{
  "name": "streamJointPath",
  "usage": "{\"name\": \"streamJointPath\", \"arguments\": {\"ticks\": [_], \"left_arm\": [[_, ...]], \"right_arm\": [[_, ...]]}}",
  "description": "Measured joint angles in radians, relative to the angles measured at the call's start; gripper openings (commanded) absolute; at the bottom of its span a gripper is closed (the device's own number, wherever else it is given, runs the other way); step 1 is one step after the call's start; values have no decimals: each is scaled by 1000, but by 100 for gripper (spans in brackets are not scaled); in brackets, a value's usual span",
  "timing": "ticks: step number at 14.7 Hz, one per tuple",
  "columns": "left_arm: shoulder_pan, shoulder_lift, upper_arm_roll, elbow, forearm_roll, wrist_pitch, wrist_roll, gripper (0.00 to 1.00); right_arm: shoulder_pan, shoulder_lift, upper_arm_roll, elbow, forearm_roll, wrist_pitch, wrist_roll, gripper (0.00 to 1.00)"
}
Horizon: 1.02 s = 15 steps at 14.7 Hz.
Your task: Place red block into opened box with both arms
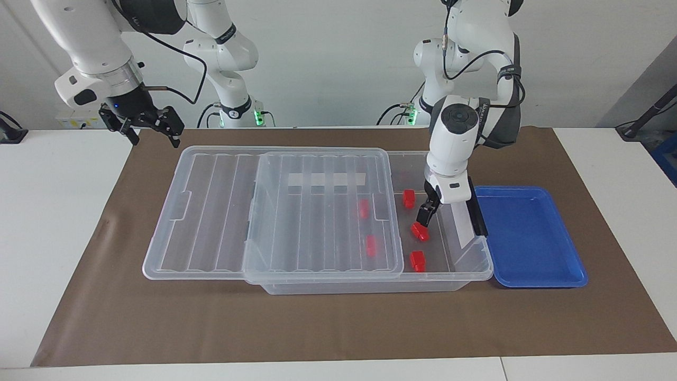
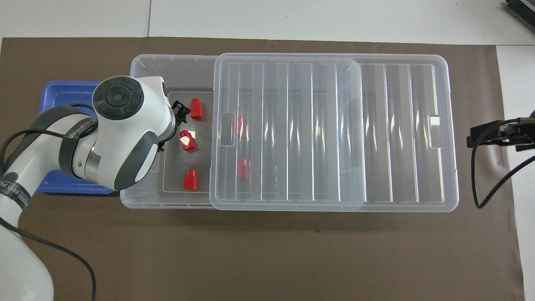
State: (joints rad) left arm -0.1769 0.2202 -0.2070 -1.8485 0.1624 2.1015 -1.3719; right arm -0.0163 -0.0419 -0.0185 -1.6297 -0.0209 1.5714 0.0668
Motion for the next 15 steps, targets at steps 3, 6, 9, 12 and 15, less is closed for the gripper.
{"name": "streamJointPath", "arguments": {"ticks": [3,6,9,12,15], "left_arm": [[6,-10,9,55,17,-34,-72,100],[25,-26,15,171,23,-175,-69,100],[61,-35,16,274,43,-297,93,100],[114,-40,17,316,43,-344,391,100],[167,-64,18,316,43,-424,739,100]], "right_arm": [[0,0,0,0,0,0,0,100],[0,0,0,0,0,0,0,100],[0,0,0,0,0,0,0,100],[0,0,0,0,0,0,0,100],[0,0,0,0,0,0,0,100]]}}
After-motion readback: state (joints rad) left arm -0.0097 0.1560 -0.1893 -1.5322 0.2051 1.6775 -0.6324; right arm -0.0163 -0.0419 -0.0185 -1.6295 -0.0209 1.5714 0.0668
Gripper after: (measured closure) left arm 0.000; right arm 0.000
